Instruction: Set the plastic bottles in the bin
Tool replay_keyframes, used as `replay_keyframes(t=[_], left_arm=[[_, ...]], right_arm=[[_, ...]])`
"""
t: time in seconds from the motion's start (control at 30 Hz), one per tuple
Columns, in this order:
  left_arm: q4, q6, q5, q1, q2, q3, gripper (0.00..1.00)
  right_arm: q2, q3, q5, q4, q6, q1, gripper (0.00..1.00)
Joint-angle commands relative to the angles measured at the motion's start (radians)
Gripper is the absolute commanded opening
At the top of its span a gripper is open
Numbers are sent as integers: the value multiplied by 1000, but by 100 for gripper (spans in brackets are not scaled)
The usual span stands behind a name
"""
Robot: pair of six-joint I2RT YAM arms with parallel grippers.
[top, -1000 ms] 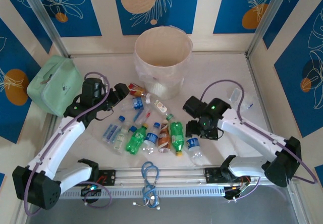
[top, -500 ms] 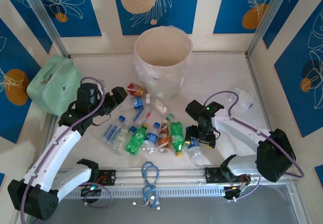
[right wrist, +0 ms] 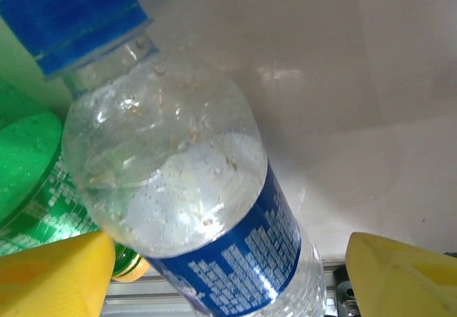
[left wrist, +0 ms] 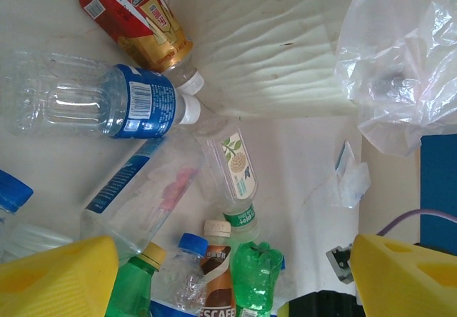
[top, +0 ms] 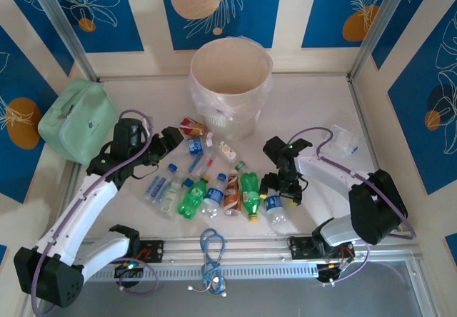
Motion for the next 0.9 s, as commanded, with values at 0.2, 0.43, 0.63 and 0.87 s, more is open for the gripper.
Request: replay_keyframes(t=[0.2, 0.43, 0.63, 0.87], left_arm=[[1, -8, 11, 13, -91, -48, 85], [-16, -34, 38, 13, -131, -65, 85], [-24, -27, 45, 13, -127, -63, 85], [-25, -14, 48, 13, -117, -65, 85]], right_arm=[[43, 20, -14, 12, -34, -3, 79], [92, 46, -7, 33, -16, 17, 77], [145, 65, -5, 45, -5, 18, 72], [197, 55, 11, 68, 0, 23, 65]])
